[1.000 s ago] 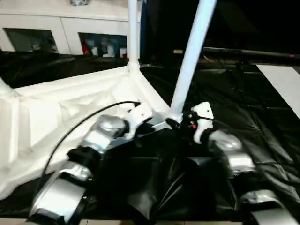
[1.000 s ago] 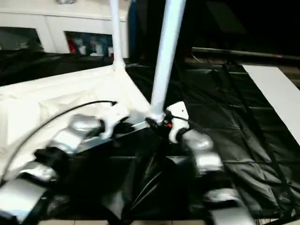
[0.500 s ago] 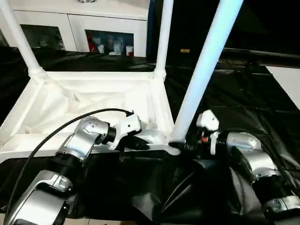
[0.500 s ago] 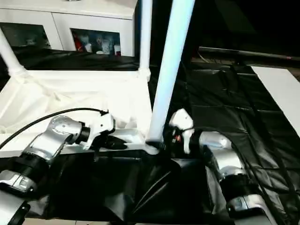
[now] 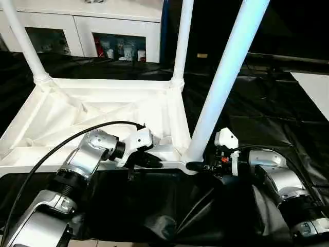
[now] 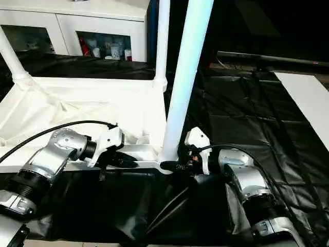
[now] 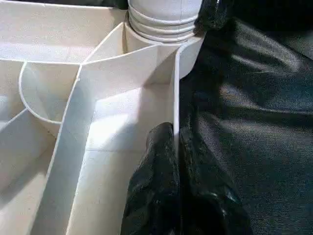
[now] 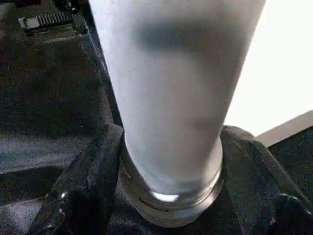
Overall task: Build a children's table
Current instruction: Rotate leg to tighten
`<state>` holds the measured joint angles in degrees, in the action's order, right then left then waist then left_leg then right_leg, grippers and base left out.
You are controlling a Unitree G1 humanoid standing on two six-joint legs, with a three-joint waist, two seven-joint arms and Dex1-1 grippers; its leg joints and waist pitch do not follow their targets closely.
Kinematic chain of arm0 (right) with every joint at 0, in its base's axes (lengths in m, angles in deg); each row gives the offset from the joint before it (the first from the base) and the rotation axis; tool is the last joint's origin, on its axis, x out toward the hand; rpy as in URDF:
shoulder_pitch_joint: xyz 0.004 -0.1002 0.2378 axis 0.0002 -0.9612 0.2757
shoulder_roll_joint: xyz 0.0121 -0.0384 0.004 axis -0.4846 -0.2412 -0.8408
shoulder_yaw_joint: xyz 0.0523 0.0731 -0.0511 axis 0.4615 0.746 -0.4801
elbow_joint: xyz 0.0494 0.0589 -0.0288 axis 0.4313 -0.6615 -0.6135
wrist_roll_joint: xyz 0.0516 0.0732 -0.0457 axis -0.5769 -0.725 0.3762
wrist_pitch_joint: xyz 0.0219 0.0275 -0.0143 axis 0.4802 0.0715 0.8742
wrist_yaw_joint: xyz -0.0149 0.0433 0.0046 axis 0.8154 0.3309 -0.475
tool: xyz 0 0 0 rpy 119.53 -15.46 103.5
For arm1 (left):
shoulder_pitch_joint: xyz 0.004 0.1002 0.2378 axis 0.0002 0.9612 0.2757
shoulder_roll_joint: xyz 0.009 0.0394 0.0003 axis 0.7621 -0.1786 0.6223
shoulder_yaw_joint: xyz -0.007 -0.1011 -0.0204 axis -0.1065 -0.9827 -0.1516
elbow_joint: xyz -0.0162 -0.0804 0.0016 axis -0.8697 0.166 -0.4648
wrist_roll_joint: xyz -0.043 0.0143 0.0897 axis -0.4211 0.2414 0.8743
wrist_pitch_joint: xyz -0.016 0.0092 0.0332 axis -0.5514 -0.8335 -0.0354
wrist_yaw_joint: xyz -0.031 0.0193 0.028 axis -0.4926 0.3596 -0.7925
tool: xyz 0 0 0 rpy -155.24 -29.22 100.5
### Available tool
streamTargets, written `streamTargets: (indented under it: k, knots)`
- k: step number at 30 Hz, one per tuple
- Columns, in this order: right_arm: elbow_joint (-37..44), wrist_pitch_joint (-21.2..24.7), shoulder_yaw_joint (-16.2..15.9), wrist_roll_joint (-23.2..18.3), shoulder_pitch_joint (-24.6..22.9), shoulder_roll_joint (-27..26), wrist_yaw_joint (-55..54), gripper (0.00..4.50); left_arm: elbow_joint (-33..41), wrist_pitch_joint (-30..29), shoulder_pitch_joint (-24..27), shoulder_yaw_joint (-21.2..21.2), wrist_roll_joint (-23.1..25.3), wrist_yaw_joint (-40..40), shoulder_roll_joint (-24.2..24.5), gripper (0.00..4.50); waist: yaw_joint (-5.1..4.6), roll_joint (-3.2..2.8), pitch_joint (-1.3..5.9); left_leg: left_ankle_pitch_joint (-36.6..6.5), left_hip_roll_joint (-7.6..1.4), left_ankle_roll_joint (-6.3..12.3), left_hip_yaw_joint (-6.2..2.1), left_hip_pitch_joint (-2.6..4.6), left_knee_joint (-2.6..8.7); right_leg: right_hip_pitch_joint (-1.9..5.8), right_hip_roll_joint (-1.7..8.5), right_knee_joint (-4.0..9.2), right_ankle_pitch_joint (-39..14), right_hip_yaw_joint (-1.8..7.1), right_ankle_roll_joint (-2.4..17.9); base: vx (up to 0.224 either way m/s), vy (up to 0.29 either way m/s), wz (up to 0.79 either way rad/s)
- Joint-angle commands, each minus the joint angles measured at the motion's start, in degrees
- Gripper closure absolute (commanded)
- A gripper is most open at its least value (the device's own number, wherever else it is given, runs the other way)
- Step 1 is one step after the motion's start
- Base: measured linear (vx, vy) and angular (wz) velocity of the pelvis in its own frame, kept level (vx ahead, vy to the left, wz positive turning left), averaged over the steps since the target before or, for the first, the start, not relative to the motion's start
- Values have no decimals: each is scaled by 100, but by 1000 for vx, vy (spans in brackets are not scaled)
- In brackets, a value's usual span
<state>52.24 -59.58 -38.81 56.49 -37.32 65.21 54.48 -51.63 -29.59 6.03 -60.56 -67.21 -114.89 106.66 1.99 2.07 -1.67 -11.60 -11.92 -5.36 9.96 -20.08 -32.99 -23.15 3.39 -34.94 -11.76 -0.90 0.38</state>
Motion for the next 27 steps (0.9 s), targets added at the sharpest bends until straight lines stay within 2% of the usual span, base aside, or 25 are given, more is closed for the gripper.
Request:
streamTargets:
  k: [1,3,5,6,7,9,10,11,13,14,16,19,22,24,25,27]
  knots:
    - [93,70,52,-20,-47,-23,22,183,4,-130,158,154,-106,-225,-51,450,-18,29,260,-707,-98,437,42,-6,316,318,305,356,-217,160,1446,0,0,0]
    - [5,99,58,50,-32,-70,-151,184,-9,-179,170,158,-96,-204,-57,450,-26,22,256,-705,-95,423,41,-9,320,314,302,359,-250,157,1441,0,0,0]
    - [-659,127,163,328,105,-351,-1073,185,-298,-297,86,69,92,455,-261,450,-47,15,237,-811,-87,343,43,-14,331,289,307,387,-497,153,1414,0,0,0]
    - [-719,114,174,354,120,-377,-1169,186,-347,-306,66,52,118,566,-293,450,-69,18,231,-879,-83,285,37,-16,343,287,304,400,-670,149,1380,0,0,0]
    - [-809,94,190,392,141,-416,-1311,186,-419,-321,36,26,158,730,-341,450,-92,15,202,-1235,-90,122,19,14,365,263,314,464,-1313,150,1258,0,0,0]
    - [-1088,125,300,496,237,-623,-2018,186,-713,-379,-99,-84,310,1449,-537,450,-125,10,191,-1417,-84,34,11,21,373,231,306,497,-1674,160,1135,0,0,0]
    - [-1279,231,475,509,324,-939,-2844,186,-961,-538,-230,-228,352,2089,-774,450,-139,19,192,-1453,-86,-15,6,22,377,228,310,494,-1760,164,1104,0,0,0]
    - [-1396,302,610,489,386,-1162,-3400,186,-1094,-660,-307,-297,359,2398,-918,450,-159,9,199,-1538,-74,-79,-26,15,386,229,325,518,-2029,160,968,0,0,0]
    - [-1475,351,708,468,434,-1323,-3795,186,-1181,-744,-361,-319,385,2605,-1010,450,-190,24,199,-1578,-67,-78,-29,5,390,215,304,526,-2045,162,903,0,0,0]
    - [-1649,371,860,461,549,-1626,-4542,186,-1397,-790,-488,-354,440,3010,-1182,450,-188,18,197,-1586,-67,-72,-30,9,391,203,308,529,-2033,162,901,0,0,0]
    - [-1770,325,923,482,643,-1838,-4975,186,-1594,-758,-598,-377,486,3312,-1302,450,-198,-2,205,-1628,-51,-95,-21,18,389,178,305,540,-2029,175,887,0,0,0]
    - [-1917,231,905,571,775,-2034,-5284,186,-1827,-690,-721,-363,573,3562,-1402,450,-183,-9,214,-1608,-55,-48,-17,6,388,190,301,529,-1742,176,898,0,0,0]
    - [-1998,41,804,676,912,-2126,-5192,186,-2016,-580,-833,-307,697,3696,-1444,450,-179,-6,218,-1570,-53,4,-5,5,382,194,296,524,-1556,176,947,0,0,0]
    - [-1838,-151,896,420,869,-2162,-4620,186,-1984,-566,-833,-272,723,3596,-1416,450,-162,4,227,-1512,-61,82,1,-11,379,226,313,510,-1404,180,978,0,0,0]
    - [-1723,-248,931,298,828,-2161,-4361,131,-1968,-555,-829,-256,721,3538,-1397,450,-145,4,228,-1476,-68,126,6,-7,373,225,316,512,-1367,179,995,0,0,0]
    - [-1529,-344,911,202,755,-2067,-3978,117,-1908,-514,-795,-213,715,3371,-1340,450,-122,12,234,-1364,-74,193,14,-9,364,237,318,502,-1226,181,1043,0,0,0]
